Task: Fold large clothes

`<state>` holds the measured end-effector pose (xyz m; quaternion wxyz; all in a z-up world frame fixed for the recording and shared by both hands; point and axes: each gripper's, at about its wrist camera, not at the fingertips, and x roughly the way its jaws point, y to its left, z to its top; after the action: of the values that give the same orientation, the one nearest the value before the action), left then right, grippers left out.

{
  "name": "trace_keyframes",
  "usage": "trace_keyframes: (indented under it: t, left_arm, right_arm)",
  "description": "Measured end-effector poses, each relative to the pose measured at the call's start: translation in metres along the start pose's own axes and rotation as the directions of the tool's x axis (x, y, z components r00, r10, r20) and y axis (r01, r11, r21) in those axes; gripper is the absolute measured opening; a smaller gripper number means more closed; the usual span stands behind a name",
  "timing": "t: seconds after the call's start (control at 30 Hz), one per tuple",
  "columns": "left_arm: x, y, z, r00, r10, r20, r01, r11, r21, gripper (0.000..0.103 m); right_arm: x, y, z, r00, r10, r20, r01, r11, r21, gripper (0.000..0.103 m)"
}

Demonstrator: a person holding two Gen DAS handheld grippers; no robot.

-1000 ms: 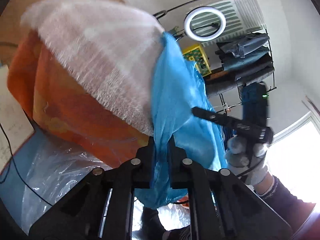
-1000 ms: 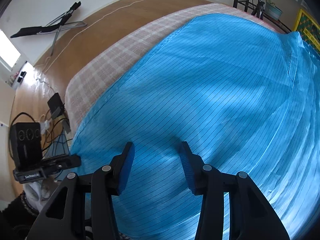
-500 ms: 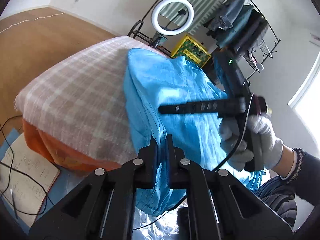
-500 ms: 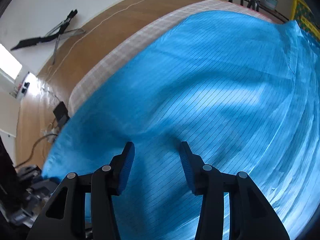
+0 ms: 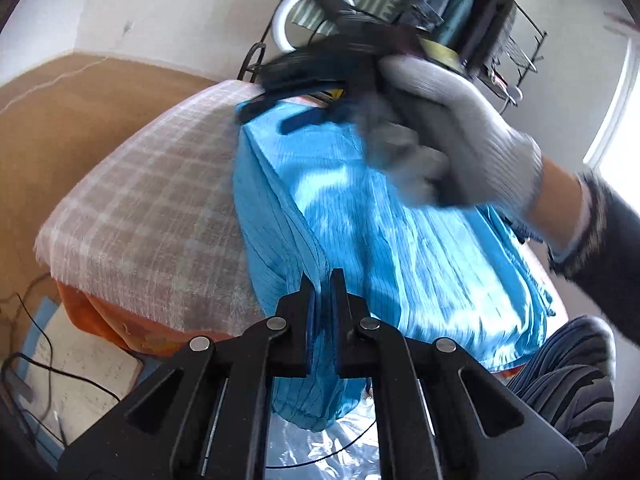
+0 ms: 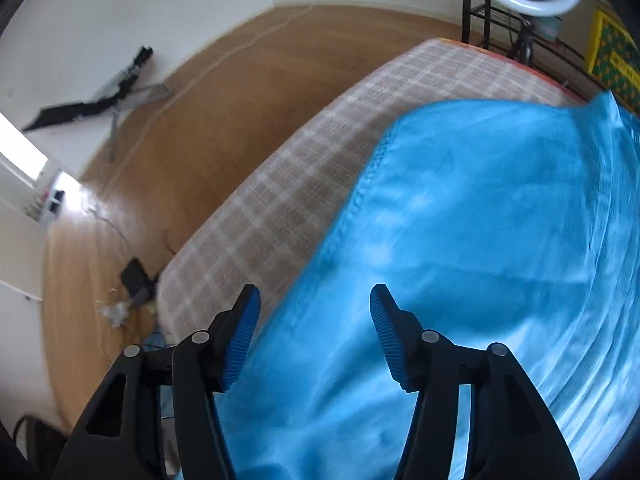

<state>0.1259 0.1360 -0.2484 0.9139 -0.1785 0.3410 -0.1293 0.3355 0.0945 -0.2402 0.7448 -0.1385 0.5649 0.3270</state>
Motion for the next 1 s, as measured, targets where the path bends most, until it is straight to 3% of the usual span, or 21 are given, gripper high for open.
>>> trace_keyframes:
  t: [0.07, 0.17, 0.3, 0.33, 0.4, 0.43, 0.47, 0.5, 0.7, 0.8, 1.0]
  left_arm:
    - [0.002, -0.004, 0.001, 1.0, -0.002, -0.003, 0.002, 1.0, 0.017, 0.004]
    - [0.004, -0.005, 0.001, 1.0, -0.007, -0.007, 0.007, 1.0, 0.025, 0.004]
    - [0.005, -0.008, -0.001, 1.0, -0.012, -0.015, 0.012, 0.999, 0.033, 0.004]
    - [0.005, -0.008, -0.001, 1.0, -0.013, -0.017, 0.014, 0.999, 0.036, 0.004]
    - [0.005, -0.009, -0.002, 1.0, -0.013, -0.019, 0.014, 0.999, 0.041, 0.004]
    - [0.005, -0.01, -0.002, 1.0, -0.013, -0.02, 0.014, 0.999, 0.046, 0.004]
    - [0.004, -0.011, -0.002, 1.0, -0.012, -0.022, 0.013, 0.999, 0.052, 0.004]
    - [0.004, -0.012, -0.002, 1.0, -0.012, -0.021, 0.013, 0.998, 0.055, 0.004]
    - [0.0, -0.028, -0.001, 1.0, -0.011, -0.024, 0.013, 0.995, 0.102, 0.004]
    - [-0.002, -0.042, 0.002, 1.0, -0.012, -0.027, 0.016, 0.989, 0.147, 0.004]
    - [-0.003, -0.08, 0.005, 0.998, -0.03, -0.056, 0.043, 0.964, 0.261, 0.004]
  right_arm:
    - [0.015, 0.01, 0.012, 0.996, -0.084, -0.032, 0.084, 0.996, -0.025, 0.056]
    - [0.031, 0.015, 0.02, 0.987, -0.142, -0.071, 0.139, 0.989, -0.051, 0.056]
    - [0.046, 0.016, 0.019, 0.959, -0.268, -0.096, 0.256, 0.96, -0.115, 0.054]
    - [0.047, 0.012, 0.019, 0.953, -0.289, -0.095, 0.278, 0.953, -0.119, 0.05]
    - [0.048, 0.007, 0.019, 0.947, -0.307, -0.096, 0.295, 0.948, -0.118, 0.031]
    - [0.048, 0.002, 0.017, 0.946, -0.309, -0.096, 0.298, 0.948, -0.107, 0.015]
    - [0.047, -0.002, 0.016, 0.946, -0.31, -0.094, 0.301, 0.948, -0.099, 0.007]
    - [0.044, -0.006, 0.015, 0.948, -0.308, -0.084, 0.301, 0.95, -0.089, 0.006]
    - [0.004, -0.035, 0.007, 0.976, -0.216, 0.034, 0.215, 0.976, 0.036, 0.001]
    - [-0.025, -0.061, -0.004, 0.983, -0.144, 0.115, 0.127, 0.982, 0.142, 0.001]
    - [-0.078, -0.115, -0.045, 0.95, -0.023, 0.31, -0.068, 0.958, 0.279, 0.001]
